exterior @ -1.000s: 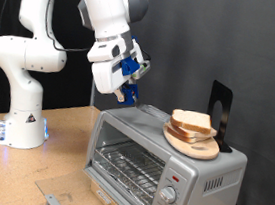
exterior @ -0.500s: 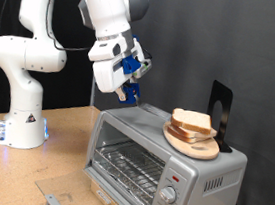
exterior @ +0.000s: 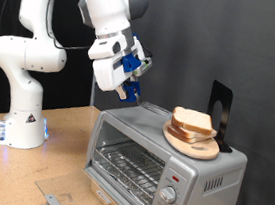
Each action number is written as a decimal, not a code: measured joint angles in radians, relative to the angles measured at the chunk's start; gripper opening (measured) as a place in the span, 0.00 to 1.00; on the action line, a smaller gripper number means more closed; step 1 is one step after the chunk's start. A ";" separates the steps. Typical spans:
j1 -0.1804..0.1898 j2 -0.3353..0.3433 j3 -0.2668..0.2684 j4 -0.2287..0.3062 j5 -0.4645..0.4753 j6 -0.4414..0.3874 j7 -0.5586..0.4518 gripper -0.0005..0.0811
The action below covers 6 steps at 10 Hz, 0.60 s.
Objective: Make a piece of toast with the oven
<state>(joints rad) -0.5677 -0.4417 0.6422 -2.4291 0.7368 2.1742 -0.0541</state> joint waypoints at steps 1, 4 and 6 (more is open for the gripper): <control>0.000 0.000 0.000 0.002 0.000 0.000 0.000 0.60; 0.000 0.003 0.010 0.002 -0.002 0.001 0.013 0.60; 0.000 0.014 0.028 0.002 -0.006 0.016 0.038 0.60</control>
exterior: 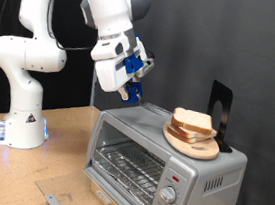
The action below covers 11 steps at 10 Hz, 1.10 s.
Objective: Make a piece of toast with the oven
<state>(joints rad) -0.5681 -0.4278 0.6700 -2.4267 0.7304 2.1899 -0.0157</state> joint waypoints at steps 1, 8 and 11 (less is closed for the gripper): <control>0.000 0.011 0.011 0.002 0.000 0.018 0.017 0.60; -0.016 0.110 0.079 0.061 -0.051 0.110 0.138 0.60; -0.027 0.178 0.118 0.106 -0.120 0.150 0.220 0.60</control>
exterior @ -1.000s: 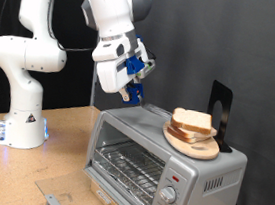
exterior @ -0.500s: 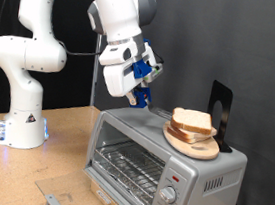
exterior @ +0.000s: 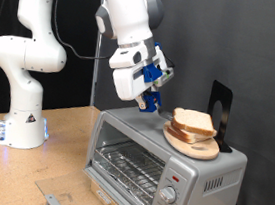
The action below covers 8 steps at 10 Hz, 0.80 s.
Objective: Make a piece of toast with the oven
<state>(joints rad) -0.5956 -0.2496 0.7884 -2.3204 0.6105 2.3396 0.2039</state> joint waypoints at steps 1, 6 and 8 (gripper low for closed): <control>-0.003 0.024 0.013 0.014 -0.026 0.011 0.027 0.60; 0.010 0.082 0.033 0.023 0.051 0.141 -0.064 0.60; 0.024 0.063 0.008 0.006 0.189 0.151 -0.206 0.60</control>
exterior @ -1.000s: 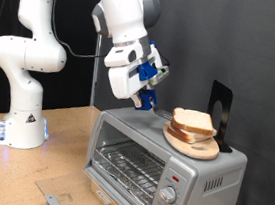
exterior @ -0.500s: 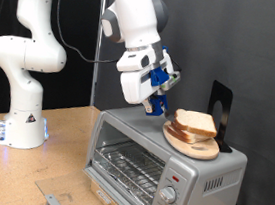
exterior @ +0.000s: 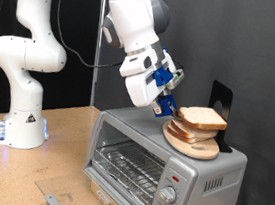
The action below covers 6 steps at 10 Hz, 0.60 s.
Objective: Make a piece of toast with the oven
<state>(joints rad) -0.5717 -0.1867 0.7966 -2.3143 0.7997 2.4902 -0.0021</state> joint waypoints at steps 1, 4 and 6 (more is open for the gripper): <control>0.003 -0.022 -0.018 -0.011 0.049 -0.015 -0.054 0.60; 0.004 -0.091 -0.066 -0.035 0.091 -0.096 -0.092 0.60; 0.004 -0.115 -0.081 -0.042 0.100 -0.131 -0.097 0.60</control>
<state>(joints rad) -0.5677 -0.3019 0.7155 -2.3563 0.8995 2.3589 -0.0991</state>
